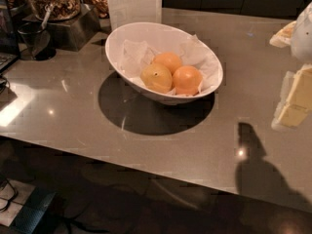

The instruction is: Pick orange from white bowl

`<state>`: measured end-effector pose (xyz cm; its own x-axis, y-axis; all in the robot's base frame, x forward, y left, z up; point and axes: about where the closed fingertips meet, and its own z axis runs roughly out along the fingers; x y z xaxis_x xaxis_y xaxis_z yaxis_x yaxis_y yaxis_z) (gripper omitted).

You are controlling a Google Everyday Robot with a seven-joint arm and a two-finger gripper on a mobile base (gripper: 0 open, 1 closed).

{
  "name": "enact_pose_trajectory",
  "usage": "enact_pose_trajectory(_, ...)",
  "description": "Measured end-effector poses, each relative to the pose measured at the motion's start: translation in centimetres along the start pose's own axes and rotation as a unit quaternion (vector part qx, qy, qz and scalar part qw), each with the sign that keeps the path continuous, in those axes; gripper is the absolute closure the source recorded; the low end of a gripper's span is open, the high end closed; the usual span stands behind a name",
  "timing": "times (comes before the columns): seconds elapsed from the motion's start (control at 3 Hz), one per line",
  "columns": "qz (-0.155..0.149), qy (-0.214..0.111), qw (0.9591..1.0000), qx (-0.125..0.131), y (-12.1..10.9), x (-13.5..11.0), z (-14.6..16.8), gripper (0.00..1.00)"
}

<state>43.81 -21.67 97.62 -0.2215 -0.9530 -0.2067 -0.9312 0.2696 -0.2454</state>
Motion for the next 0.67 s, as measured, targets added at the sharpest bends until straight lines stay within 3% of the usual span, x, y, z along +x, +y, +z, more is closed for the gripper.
enact_pose_trajectory(0.67,0.002,-0.007,1.0000,0.001,-0.34,-0.22,-0.10,0.00)
